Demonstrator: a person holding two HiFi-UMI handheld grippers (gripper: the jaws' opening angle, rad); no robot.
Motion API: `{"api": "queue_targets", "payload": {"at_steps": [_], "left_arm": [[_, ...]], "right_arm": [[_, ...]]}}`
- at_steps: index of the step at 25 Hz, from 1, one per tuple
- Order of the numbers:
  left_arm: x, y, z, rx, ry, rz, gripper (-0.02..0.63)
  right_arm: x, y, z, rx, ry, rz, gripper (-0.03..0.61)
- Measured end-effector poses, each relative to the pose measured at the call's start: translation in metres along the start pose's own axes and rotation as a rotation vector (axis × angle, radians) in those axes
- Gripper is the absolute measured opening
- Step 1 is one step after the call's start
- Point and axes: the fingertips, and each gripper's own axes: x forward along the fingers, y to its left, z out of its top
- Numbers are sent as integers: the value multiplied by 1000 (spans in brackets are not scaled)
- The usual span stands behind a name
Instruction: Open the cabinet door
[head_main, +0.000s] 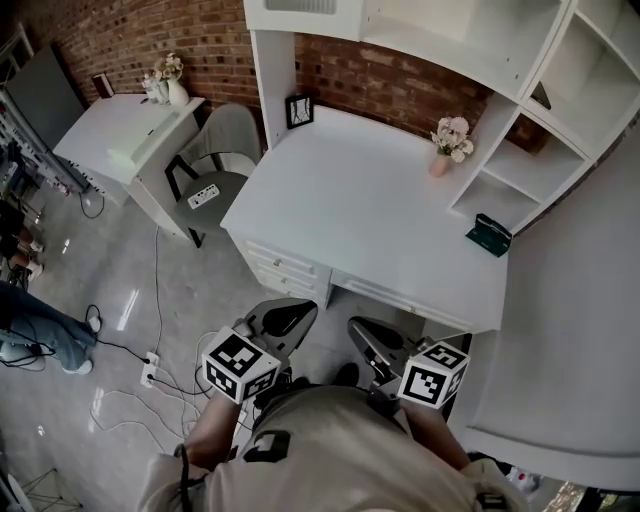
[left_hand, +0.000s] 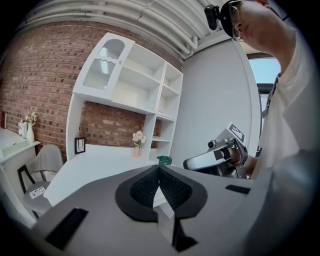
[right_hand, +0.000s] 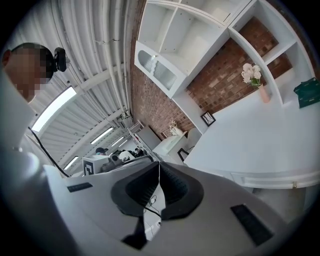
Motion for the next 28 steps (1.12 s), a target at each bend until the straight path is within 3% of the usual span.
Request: {"api": "queue_targets", "payload": {"at_steps": [28], "left_arm": [[101,-18,17,35,57,64,17]], "right_arm": [[-34,-80,51,43,17,87,28]]}}
